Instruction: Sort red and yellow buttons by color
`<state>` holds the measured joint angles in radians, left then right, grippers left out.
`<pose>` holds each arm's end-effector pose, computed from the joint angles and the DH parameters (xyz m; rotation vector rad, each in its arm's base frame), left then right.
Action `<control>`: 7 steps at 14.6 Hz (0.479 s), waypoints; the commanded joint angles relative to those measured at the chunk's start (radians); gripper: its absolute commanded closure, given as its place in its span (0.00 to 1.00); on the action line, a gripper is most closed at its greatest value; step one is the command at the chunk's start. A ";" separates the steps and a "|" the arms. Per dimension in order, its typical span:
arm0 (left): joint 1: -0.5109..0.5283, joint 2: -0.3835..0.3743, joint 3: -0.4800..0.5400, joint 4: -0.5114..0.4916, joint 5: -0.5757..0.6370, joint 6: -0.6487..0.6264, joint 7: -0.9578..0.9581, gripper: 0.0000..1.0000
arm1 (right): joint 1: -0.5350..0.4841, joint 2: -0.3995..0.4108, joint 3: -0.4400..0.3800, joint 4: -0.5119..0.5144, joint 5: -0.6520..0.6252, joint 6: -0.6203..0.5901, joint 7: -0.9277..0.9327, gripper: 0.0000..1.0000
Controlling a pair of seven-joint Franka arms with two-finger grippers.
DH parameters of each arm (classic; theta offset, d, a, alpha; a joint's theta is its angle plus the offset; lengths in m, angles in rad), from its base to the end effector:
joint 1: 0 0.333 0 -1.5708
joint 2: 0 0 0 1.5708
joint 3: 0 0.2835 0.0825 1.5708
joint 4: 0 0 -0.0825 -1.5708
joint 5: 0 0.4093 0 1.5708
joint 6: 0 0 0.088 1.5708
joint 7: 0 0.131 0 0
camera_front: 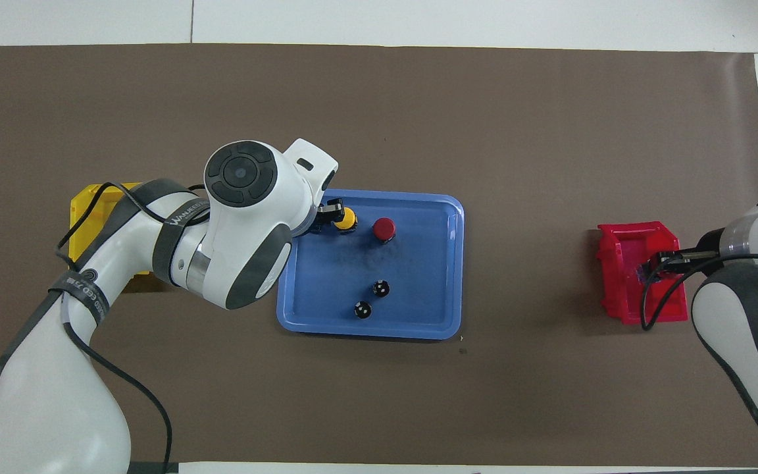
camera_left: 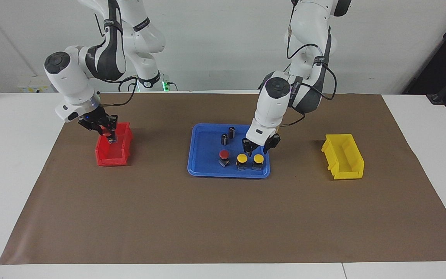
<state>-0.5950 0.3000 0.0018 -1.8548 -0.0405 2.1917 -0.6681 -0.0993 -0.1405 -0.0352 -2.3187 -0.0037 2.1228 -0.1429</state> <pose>0.5313 -0.3610 0.2950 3.0896 0.1511 0.0162 0.5012 -0.0678 0.3237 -3.1309 -0.0171 0.0856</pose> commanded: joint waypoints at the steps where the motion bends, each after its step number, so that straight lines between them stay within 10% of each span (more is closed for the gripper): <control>1: -0.011 0.016 0.021 -0.001 -0.004 0.028 -0.011 0.35 | -0.014 -0.062 0.011 -0.102 0.018 0.072 -0.017 0.74; 4: 0.000 0.016 0.021 0.000 0.001 0.023 -0.013 0.41 | -0.025 -0.050 0.009 -0.155 0.019 0.172 -0.052 0.74; 6: 0.000 0.016 0.023 0.009 0.001 0.019 -0.013 0.95 | -0.023 -0.048 0.009 -0.166 0.019 0.184 -0.052 0.74; 7: -0.002 0.018 0.024 0.012 0.002 0.019 -0.014 0.99 | -0.025 -0.047 0.009 -0.177 0.019 0.190 -0.053 0.74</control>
<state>-0.5931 0.3194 0.0203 -1.8494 -0.0405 2.2059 -0.6693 -0.1028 -0.1602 -0.0356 -2.4564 -0.0034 2.2878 -0.1600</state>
